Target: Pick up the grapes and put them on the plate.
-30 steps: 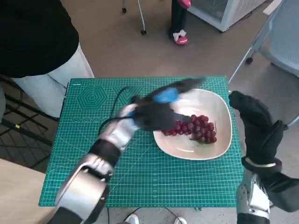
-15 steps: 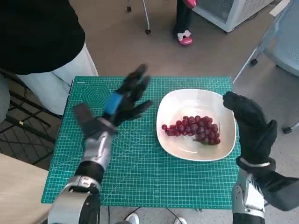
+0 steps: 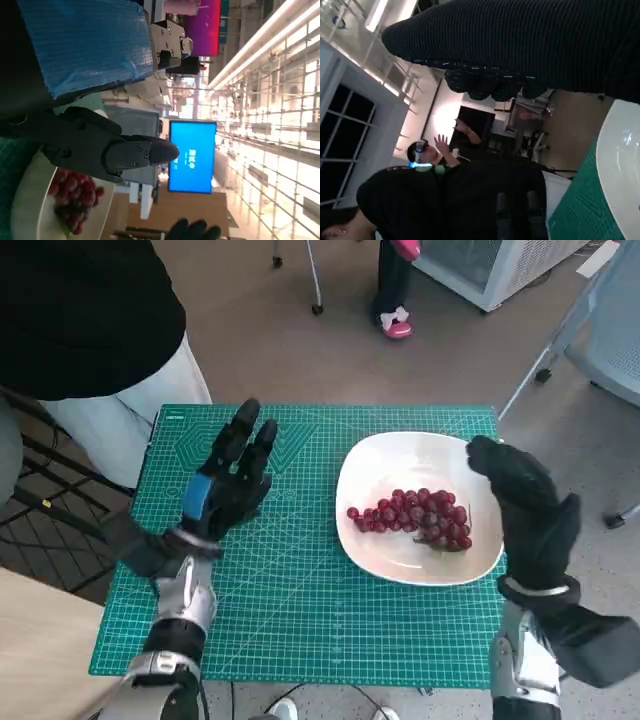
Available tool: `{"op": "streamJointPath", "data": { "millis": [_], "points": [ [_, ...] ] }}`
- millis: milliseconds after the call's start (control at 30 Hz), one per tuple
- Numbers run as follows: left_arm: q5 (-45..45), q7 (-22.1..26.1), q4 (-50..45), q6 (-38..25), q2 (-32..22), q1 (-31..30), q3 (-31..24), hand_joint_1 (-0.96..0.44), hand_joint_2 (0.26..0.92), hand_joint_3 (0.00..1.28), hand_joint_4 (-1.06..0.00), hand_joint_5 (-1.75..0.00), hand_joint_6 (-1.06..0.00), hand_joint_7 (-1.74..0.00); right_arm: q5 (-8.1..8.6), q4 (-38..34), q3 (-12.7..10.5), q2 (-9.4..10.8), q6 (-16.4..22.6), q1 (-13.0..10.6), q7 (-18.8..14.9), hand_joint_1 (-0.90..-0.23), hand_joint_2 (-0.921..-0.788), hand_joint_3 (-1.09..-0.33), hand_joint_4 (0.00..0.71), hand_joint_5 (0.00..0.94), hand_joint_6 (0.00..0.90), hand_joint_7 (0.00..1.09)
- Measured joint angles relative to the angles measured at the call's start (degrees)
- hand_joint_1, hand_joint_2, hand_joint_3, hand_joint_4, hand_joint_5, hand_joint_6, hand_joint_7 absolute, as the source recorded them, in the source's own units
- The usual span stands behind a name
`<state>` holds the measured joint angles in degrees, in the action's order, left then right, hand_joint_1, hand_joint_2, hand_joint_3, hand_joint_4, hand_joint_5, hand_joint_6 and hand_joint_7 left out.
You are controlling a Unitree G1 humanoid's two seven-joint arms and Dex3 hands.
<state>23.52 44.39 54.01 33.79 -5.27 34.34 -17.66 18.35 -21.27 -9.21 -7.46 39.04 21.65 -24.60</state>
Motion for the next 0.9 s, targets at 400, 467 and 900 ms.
{"op": "streamJointPath", "data": {
  "millis": [400, 467, 900],
  "points": [
    [0.5, -0.6, -5.8, -0.2, 0.5, -4.1, -0.3, -0.66, 0.921, 0.42, -0.13, -0.03, -0.18, -0.03, -0.68, 0.0, 0.5, 0.1, 0.0, 0.3, 0.0, -0.626, -0.921, -0.835, 0.424, 0.004, 0.173, 0.15],
    [0.5, -0.9, -6.3, 0.0, 0.5, -4.3, -0.3, -0.66, 0.921, 0.42, -0.13, -0.03, -0.19, -0.04, -0.69, -0.1, 0.6, 0.1, -0.1, 0.4, 0.0, -0.623, -0.921, -0.837, 0.423, 0.003, 0.173, 0.15],
    [1.3, -0.4, -9.1, 0.2, 0.7, -5.2, -0.1, -0.64, 0.921, 0.41, -0.15, -0.02, -0.23, -0.04, -0.64, -0.2, 1.0, 0.1, -1.2, 1.1, 0.0, -0.621, -0.921, -0.844, 0.421, 0.001, 0.171, 0.15]
  ]
}}
